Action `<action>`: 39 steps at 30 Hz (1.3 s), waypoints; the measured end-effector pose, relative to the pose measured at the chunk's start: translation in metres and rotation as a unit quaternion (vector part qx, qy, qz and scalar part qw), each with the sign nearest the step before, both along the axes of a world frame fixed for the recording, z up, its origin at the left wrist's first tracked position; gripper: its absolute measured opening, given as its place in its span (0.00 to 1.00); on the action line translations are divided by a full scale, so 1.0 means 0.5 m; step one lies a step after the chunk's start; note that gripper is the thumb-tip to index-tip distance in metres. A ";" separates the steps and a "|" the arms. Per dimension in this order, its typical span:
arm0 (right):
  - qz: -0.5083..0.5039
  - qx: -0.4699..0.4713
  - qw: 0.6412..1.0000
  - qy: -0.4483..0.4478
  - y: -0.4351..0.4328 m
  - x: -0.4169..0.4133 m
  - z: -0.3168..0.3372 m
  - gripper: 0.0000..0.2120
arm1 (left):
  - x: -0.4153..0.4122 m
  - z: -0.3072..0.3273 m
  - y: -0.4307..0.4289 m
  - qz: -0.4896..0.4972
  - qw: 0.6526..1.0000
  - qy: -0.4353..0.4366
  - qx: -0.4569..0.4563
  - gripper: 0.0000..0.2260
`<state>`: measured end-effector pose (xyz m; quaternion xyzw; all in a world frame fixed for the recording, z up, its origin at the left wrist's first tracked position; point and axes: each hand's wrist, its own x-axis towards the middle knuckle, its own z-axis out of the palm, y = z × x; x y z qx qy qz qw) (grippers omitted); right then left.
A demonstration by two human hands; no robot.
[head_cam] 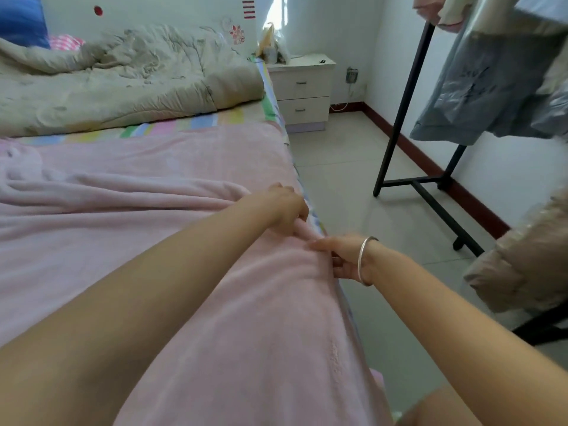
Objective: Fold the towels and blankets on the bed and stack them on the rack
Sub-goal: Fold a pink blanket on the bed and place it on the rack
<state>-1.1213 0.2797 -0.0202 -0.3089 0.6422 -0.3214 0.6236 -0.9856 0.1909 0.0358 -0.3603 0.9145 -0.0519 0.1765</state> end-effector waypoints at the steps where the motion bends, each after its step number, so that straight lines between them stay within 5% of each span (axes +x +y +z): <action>1: 0.010 -0.003 1.000 0.010 0.018 -0.003 -0.001 0.15 | -0.003 -0.001 0.003 -0.013 1.000 -0.008 -0.020 0.10; 7: 0.071 -0.016 0.996 0.057 0.135 -0.011 0.014 0.09 | -0.003 -0.004 0.027 -0.048 0.987 0.010 -0.153 0.09; 14: 0.120 0.009 0.987 0.106 0.274 0.001 0.005 0.13 | -0.004 -0.020 0.069 -0.058 0.998 0.017 -0.035 0.18; 19: 0.067 -0.078 0.979 0.176 0.340 0.012 -0.054 0.16 | 0.014 -0.022 0.092 -0.054 0.992 0.114 0.021 0.12; 28: 0.002 -0.140 0.945 0.296 0.410 0.005 -0.082 0.13 | -0.033 -0.042 0.131 -0.075 0.983 0.142 -0.087 0.10; 33: 0.089 -0.110 0.900 0.413 0.411 0.004 -0.077 0.11 | -0.059 -0.082 0.141 -0.092 0.985 0.081 -0.121 0.10; 36: 0.109 -0.102 0.885 0.441 0.389 0.005 -0.058 0.08 | -0.037 -0.088 0.143 -0.060 0.986 0.120 -0.098 0.15; 39: 0.060 -0.222 0.807 0.544 0.335 0.009 -0.044 0.14 | 0.016 -0.069 0.137 -0.033 0.975 0.193 -0.106 0.18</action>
